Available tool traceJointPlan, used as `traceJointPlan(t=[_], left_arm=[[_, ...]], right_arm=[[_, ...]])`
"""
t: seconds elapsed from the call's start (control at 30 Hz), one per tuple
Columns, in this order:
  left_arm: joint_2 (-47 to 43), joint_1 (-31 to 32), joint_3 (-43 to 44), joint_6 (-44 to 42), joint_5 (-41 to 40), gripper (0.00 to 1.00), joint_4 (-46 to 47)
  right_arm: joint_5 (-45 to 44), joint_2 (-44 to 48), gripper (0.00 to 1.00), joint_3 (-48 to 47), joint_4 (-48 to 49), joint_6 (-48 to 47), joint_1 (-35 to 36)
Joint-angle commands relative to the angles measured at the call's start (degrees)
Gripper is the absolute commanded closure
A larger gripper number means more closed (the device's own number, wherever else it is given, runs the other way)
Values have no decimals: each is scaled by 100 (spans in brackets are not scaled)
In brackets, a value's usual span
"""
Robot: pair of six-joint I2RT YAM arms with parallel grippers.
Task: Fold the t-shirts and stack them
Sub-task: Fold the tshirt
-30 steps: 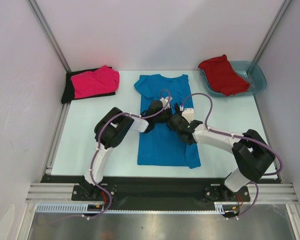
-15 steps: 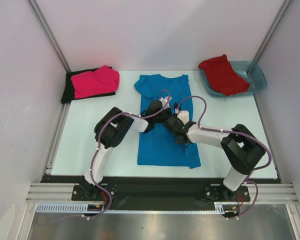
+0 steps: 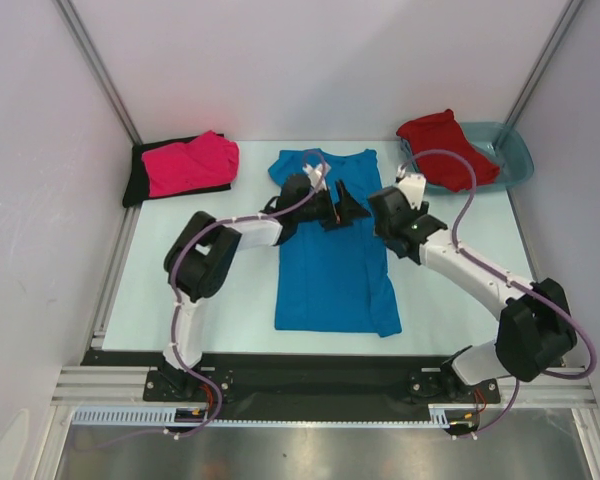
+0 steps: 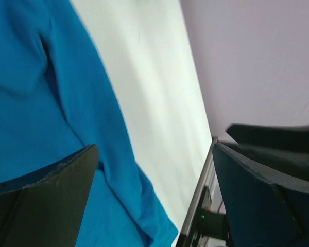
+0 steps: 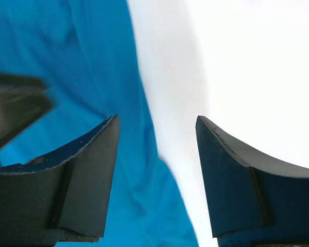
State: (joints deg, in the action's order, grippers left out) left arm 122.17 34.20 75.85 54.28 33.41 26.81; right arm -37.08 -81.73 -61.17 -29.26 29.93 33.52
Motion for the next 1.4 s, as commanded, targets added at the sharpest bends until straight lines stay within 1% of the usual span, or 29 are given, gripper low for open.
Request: traceJointPlan(t=[0.0,0.03,0.07,0.1,0.13,0.17,0.2,0.23,0.27,0.3,0.33,0.37,0.4,0.43,0.47,0.5,0.53,0.57,0.6,0.7,0.8,0.97,1.0,1.03,1.1,1.13,1.2,1.3,1.37], left_arm=[[-703,-352,447,-664,-440,0,-386],[-729,-413,648,-752,-493,0,-604],[-704,-527,789,-918,-545,0,-789],[-651,-589,1043,-980,-546,0,-896],[-572,-711,1150,-1077,-563,0,-1062],[-537,-782,1229,-1095,-624,0,-1133],[-536,-844,1247,-1086,-669,0,-1116],[-528,-914,1213,-1104,-747,0,-1047],[-475,-1054,1230,-1121,-896,0,-1090],[-431,-1125,1343,-1139,-932,0,-1151],[-352,-1213,1423,-1183,-950,0,-1212],[-221,-1379,1580,-1183,-968,0,-1396],[-168,-1450,1616,-1174,-968,0,-1432],[-115,-1520,1651,-1157,-985,0,-1433],[-80,-1652,1678,-1139,-985,0,-1468],[-27,-1723,1687,-1122,-1003,0,-1459],[-18,-1775,1678,-1095,-1055,0,-1442],[8,-1872,1704,-1113,-1125,0,-1485],[78,-1925,1783,-1104,-1196,0,-1564],[289,-2083,2089,-1025,-1223,0,-1599],[641,-2154,2538,-1060,-1424,0,-1950],[1088,-2163,3039,-1183,-2012,0,-2521],[1151,-2163,3241,-1279,-2101,0,-2618],[1221,-2163,3391,-1332,-2363,0,-2985],[1467,-2163,3864,-1429,-2523,0,-3321],[1546,-2163,4023,-1568,-2610,0,-3644],[1713,-2163,4322,-1675,-2857,0,-3797],[1731,-2189,4359,-1763,-3120,0,-3937],[1749,-2233,4359,-1798,-3156,0,-3964]], right_arm=[[95,-351,34,-474,508,-497,-423],[209,-491,34,-588,604,-576,-521],[567,-693,34,-937,657,-646,-617],[675,-1043,34,-1124,684,-655,-775],[763,-1246,34,-1404,937,-682,-837],[1155,-1440,34,-1555,1070,-751,-899],[1359,-1886,34,-1748,1106,-822,-995],[1509,-2125,34,-1993,1124,-840,-1118],[1763,-2336,34,-2431,1193,-883,-1172],[1887,-2826,34,-2740,1142,-988,-1216],[2071,-3031,34,-2995,1107,-1042,-1320],[2508,-3520,34,-3546,1037,-1042,-1374],[2704,-3525,34,-3786,975,-1077,-1418],[2897,-3942,34,-3989,974,-1129,-1462],[3143,-4138,34,-4260,861,-1147,-1471],[3180,-4323,34,-4777,712,-1156,-1471],[3242,-4586,34,-4964,632,-1191,-1480],[3529,-4675,34,-5079,658,-1244,-1480],[3628,-4781,34,-5342,632,-1262,-1471],[3901,-4992,34,-5546,605,-1262,-1497],[4086,-5037,34,-5713,553,-1200,-1471],[4016,-4712,34,-5267,675,-1244,-1366],[4016,-4581,34,-5187,702,-1244,-1331],[4007,-4519,34,-5134,745,-1244,-1330],[3963,-4387,34,-4967,790,-1253,-1295],[3954,-4343,34,-4923,825,-1270,-1295],[3945,-4272,34,-4791,851,-1279,-1286],[3910,-4202,33,-4650,886,-1306,-1295],[3901,-4193,34,-4615,895,-1315,-1321]])
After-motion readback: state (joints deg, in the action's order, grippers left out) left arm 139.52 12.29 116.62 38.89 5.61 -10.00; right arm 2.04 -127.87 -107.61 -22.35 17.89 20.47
